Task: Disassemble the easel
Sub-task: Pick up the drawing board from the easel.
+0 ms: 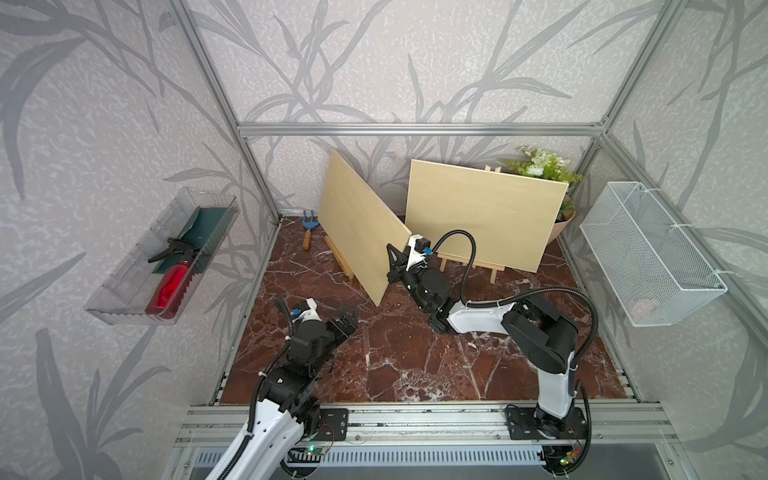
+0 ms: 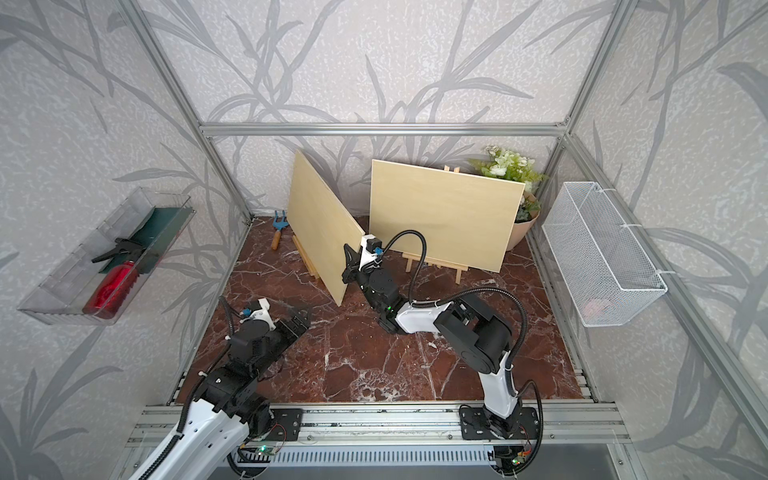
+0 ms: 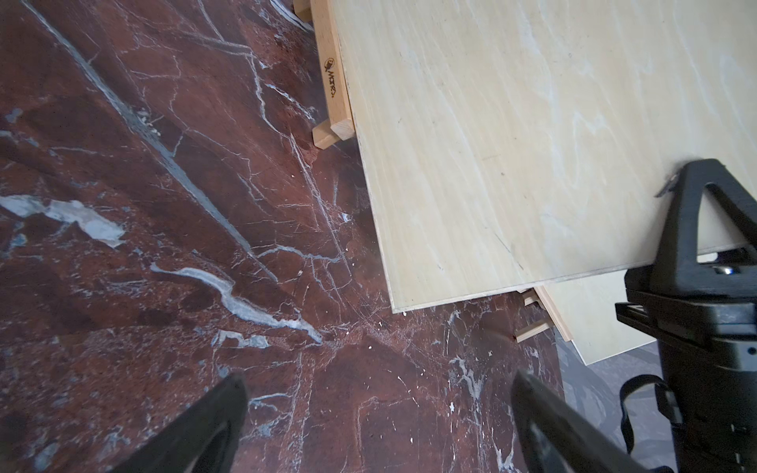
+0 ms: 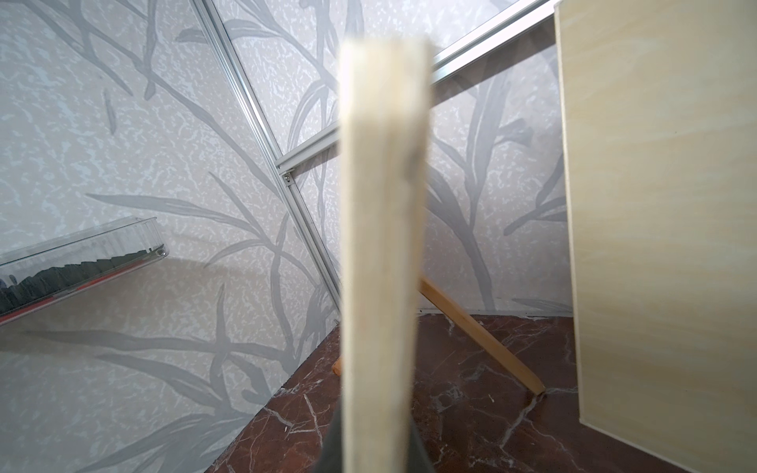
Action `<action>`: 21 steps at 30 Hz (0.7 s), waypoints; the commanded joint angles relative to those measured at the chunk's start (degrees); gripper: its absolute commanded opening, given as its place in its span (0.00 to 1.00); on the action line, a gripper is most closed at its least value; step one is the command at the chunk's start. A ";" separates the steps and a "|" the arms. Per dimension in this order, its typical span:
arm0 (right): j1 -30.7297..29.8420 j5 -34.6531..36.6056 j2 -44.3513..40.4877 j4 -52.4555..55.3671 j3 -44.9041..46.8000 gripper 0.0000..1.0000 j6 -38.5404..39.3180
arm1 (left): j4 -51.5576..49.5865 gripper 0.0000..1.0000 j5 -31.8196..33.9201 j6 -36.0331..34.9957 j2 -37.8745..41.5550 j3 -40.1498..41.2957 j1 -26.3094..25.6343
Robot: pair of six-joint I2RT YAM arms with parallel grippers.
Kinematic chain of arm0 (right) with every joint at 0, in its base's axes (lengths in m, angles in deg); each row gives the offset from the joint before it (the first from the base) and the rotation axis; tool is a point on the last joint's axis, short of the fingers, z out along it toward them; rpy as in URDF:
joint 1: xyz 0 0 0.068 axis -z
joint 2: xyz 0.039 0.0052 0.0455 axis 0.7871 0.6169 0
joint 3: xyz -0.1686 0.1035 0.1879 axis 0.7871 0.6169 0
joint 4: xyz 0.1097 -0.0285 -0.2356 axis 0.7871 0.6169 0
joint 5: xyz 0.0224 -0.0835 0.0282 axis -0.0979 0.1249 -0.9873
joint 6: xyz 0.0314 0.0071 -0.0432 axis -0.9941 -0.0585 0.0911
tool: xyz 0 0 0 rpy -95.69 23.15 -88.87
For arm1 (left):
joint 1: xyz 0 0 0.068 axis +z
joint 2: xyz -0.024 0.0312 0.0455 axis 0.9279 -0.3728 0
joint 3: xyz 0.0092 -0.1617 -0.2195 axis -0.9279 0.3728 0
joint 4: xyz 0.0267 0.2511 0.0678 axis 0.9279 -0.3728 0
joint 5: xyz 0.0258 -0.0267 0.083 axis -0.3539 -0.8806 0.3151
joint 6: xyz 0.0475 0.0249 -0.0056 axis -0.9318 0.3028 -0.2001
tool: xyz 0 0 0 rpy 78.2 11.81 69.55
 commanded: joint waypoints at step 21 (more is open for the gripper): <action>1.75 -2.68 -11.68 -11.84 0.04 0.00 -6.98 | 1.19 0.99 0.02 0.03 -1.41 0.22 0.07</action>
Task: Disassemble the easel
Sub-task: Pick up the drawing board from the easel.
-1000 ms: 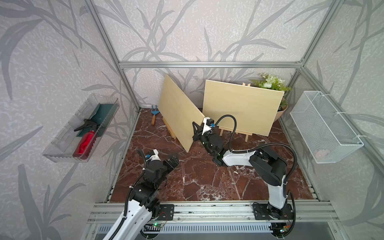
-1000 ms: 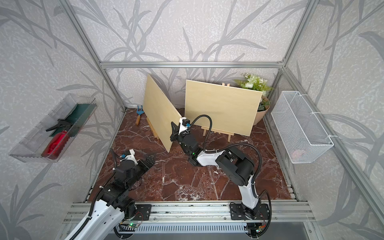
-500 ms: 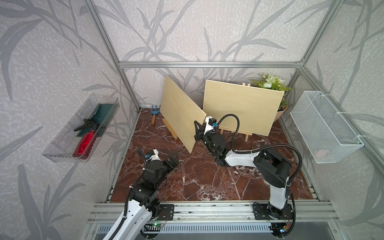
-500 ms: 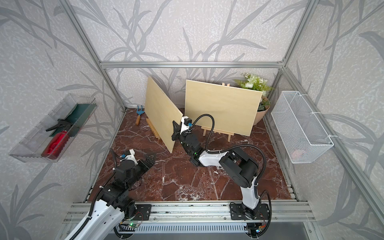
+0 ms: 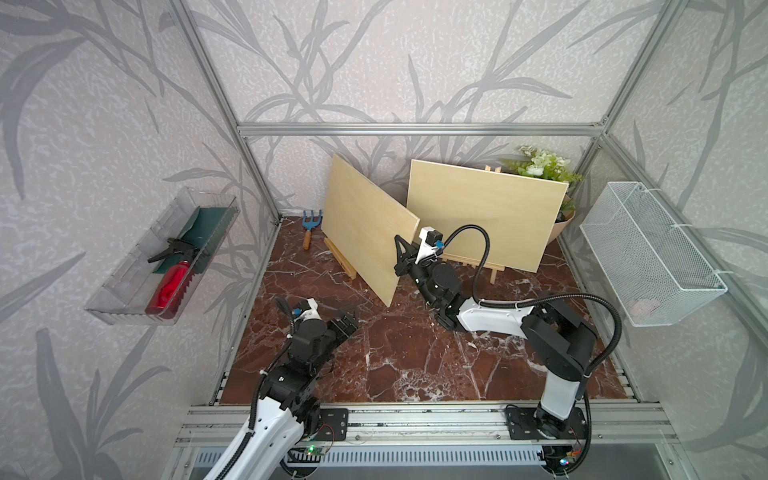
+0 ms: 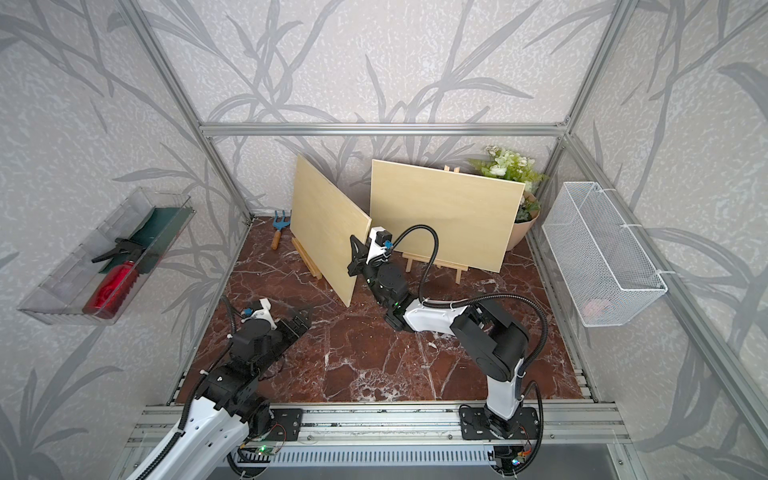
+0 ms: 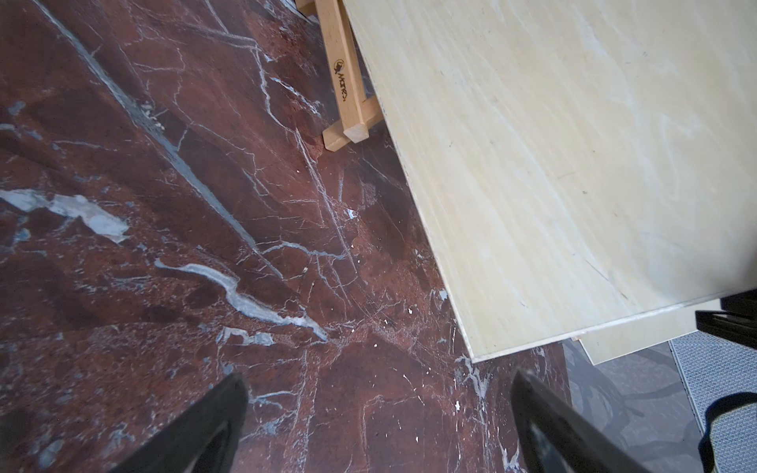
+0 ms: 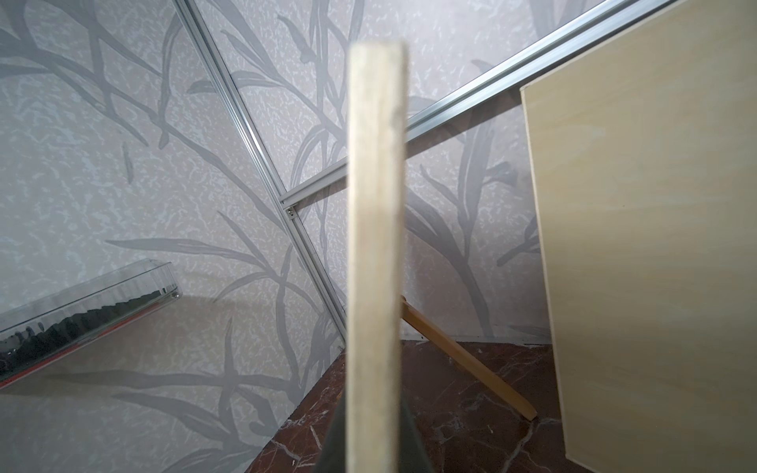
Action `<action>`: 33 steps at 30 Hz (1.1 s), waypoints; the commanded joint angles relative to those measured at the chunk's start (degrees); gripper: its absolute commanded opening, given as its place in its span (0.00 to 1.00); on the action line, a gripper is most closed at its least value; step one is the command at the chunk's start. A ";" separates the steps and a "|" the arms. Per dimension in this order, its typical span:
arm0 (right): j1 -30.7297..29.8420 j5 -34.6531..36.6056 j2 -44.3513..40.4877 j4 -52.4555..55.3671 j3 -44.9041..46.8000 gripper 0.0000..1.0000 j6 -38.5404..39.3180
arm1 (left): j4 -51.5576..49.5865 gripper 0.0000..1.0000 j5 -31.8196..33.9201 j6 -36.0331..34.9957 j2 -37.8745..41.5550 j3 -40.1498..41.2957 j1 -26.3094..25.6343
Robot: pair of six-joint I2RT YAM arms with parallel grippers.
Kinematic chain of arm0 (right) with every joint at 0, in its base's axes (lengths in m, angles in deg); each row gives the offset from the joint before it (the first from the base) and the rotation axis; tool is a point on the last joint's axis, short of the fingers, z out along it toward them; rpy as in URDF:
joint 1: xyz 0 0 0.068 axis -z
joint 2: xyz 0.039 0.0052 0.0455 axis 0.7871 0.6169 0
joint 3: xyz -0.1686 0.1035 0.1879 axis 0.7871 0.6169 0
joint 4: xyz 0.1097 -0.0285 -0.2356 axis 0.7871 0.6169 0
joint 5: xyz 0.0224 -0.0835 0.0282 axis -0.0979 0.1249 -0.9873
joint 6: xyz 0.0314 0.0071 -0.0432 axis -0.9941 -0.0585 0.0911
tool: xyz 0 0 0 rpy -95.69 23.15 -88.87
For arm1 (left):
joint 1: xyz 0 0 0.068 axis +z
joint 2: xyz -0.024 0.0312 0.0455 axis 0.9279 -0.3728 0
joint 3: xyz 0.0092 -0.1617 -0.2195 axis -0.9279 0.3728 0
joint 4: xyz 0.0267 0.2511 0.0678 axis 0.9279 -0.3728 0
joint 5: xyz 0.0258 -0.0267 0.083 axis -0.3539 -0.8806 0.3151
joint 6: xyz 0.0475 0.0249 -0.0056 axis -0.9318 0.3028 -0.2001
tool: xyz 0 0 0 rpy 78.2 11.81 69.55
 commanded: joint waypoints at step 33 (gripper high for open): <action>2.41 -4.05 -7.27 -14.36 -6.15 0.00 -12.85 | 0.90 0.99 1.84 -3.82 -2.30 -1.07 0.08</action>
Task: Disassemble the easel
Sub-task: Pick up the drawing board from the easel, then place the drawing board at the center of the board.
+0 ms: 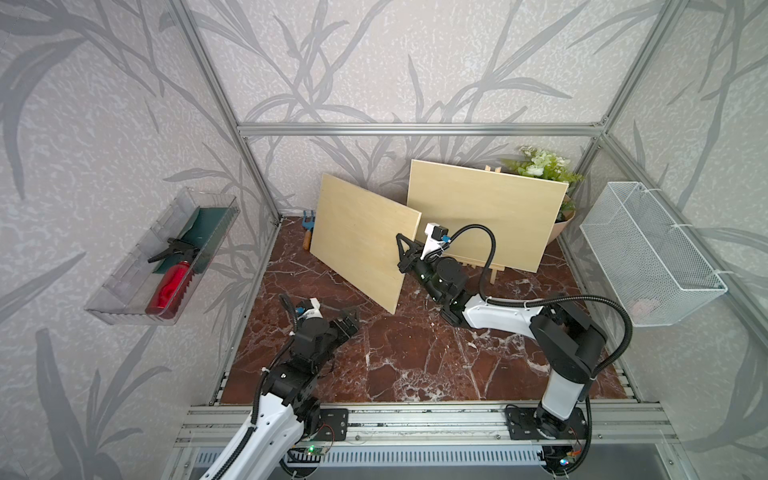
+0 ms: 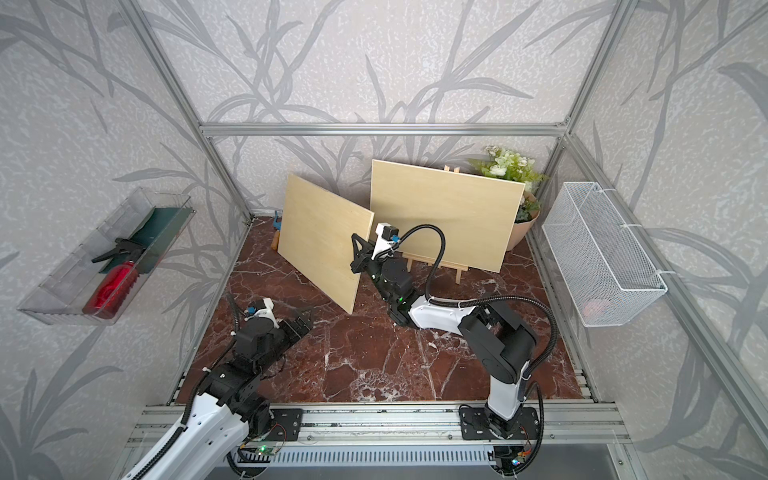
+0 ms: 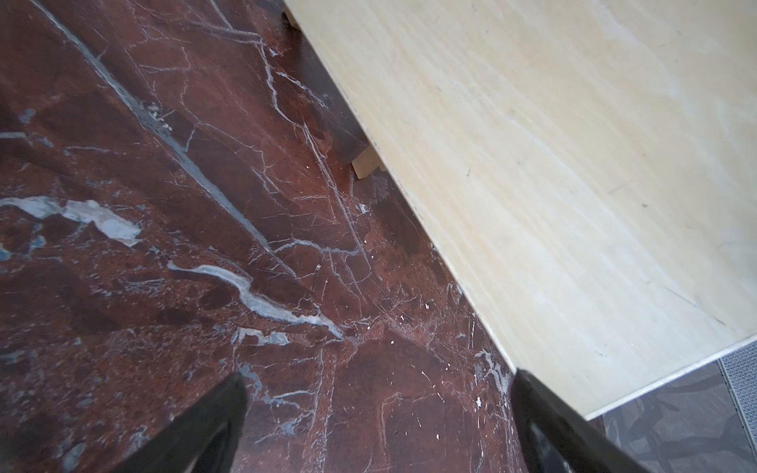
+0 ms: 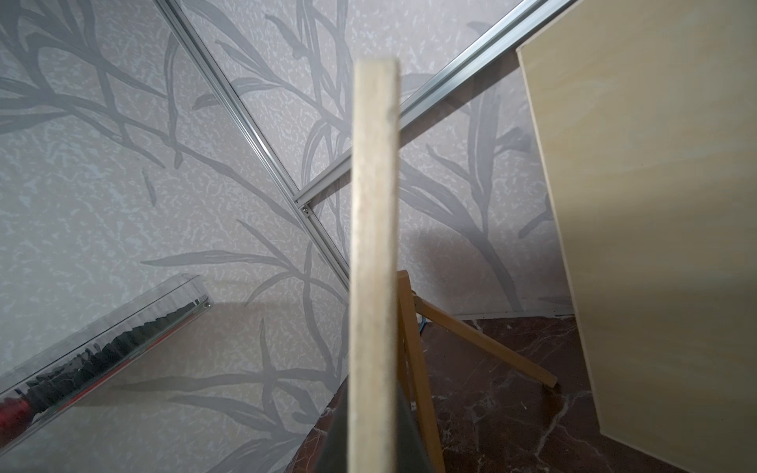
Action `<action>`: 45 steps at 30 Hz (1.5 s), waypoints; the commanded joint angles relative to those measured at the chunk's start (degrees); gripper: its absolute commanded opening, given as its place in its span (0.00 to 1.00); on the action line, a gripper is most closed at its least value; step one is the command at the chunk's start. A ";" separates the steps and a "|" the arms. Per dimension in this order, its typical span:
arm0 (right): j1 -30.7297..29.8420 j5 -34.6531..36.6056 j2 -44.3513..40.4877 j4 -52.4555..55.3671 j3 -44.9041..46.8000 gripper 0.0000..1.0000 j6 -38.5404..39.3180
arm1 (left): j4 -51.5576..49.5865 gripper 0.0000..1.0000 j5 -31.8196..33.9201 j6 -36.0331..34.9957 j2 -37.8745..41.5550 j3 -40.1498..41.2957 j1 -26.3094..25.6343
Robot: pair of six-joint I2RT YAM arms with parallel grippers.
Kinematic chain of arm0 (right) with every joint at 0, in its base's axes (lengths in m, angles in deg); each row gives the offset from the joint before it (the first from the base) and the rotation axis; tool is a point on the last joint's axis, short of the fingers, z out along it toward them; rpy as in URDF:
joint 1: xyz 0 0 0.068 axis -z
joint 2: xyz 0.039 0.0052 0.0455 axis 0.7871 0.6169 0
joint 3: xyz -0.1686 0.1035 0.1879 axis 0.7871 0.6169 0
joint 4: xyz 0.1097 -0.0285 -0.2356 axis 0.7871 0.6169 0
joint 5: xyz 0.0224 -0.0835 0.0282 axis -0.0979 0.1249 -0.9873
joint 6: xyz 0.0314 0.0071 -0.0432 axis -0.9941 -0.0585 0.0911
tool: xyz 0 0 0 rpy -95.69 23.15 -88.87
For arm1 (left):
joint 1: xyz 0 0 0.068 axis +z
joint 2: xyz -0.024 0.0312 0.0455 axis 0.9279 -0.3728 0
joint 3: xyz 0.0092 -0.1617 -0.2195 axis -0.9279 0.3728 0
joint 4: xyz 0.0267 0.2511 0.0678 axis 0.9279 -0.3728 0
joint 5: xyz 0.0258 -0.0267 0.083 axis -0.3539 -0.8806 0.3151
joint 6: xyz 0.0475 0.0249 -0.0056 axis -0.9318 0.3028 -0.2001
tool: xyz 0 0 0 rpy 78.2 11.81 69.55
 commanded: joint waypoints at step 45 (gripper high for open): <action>0.70 -1.74 -50.93 24.31 13.55 0.00 -27.41 | -21.02 0.99 -8.34 -13.79 -7.89 -39.86 -0.10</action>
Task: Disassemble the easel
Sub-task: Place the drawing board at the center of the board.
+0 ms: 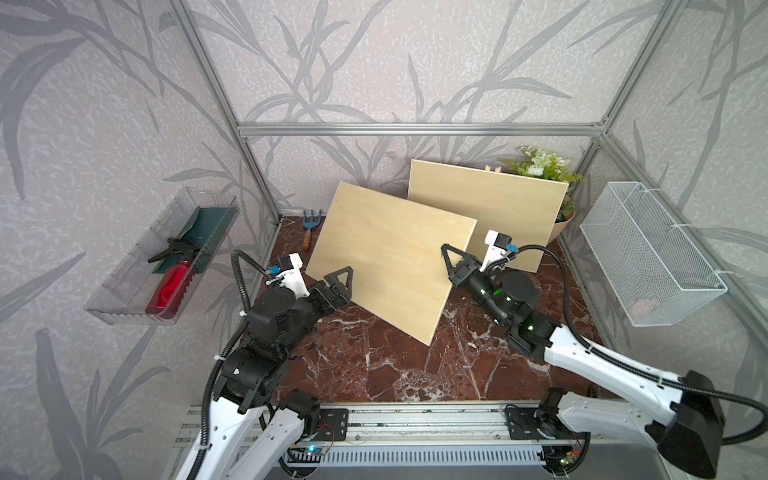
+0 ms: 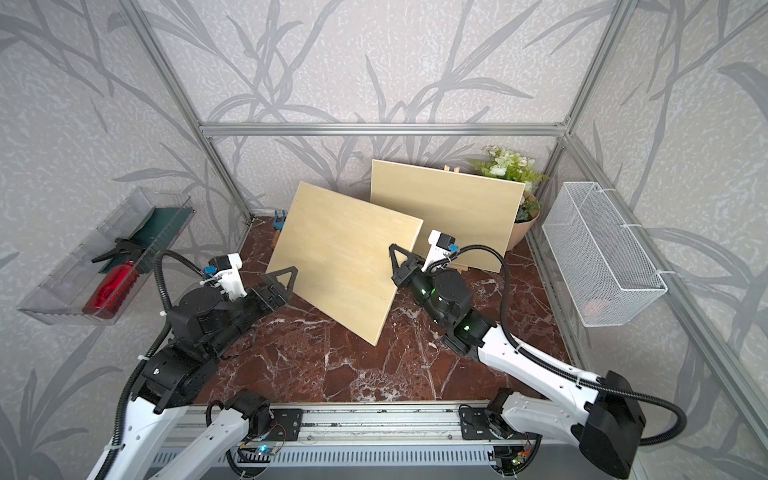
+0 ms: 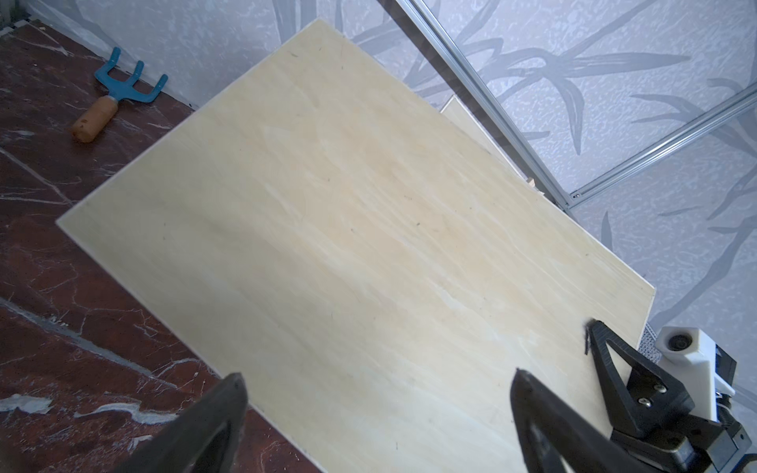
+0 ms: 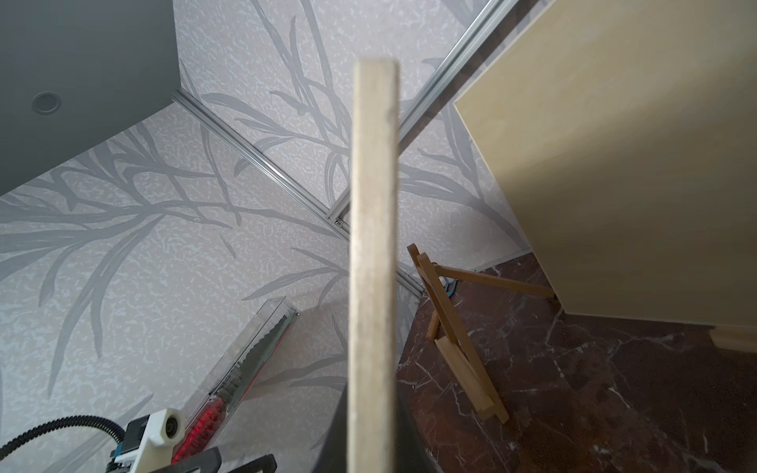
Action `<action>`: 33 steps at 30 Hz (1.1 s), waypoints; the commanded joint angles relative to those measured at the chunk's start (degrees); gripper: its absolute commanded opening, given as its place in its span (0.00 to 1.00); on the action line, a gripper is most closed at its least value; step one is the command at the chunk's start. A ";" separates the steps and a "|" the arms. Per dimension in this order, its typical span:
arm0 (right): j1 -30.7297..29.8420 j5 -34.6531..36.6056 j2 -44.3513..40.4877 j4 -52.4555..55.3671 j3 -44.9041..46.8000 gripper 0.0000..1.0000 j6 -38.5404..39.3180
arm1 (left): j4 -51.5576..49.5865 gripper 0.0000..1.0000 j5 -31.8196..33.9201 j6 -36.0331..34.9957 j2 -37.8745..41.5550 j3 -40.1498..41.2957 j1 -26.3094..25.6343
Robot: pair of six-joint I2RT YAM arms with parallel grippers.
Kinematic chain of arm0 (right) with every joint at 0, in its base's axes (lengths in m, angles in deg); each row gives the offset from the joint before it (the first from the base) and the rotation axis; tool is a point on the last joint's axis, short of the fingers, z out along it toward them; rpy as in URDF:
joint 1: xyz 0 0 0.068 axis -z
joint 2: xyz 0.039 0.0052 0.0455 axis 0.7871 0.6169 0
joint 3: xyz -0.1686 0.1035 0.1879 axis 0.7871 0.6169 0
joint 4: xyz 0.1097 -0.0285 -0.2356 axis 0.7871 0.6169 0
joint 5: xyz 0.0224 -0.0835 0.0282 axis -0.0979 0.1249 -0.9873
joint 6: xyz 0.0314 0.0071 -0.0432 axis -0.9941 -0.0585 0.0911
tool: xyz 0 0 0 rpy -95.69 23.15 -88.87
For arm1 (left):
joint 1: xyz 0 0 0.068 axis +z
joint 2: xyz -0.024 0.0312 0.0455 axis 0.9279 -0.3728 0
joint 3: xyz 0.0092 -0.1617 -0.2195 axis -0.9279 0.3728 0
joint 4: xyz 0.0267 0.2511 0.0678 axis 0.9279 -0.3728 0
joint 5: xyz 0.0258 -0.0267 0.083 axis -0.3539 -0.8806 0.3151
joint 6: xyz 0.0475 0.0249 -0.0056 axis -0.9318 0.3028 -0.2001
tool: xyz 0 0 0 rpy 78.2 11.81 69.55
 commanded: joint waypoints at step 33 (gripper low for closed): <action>9.82 -18.83 -35.47 38.90 5.45 0.00 -18.74 | -15.16 0.99 -1.03 -9.66 -4.24 0.31 -0.11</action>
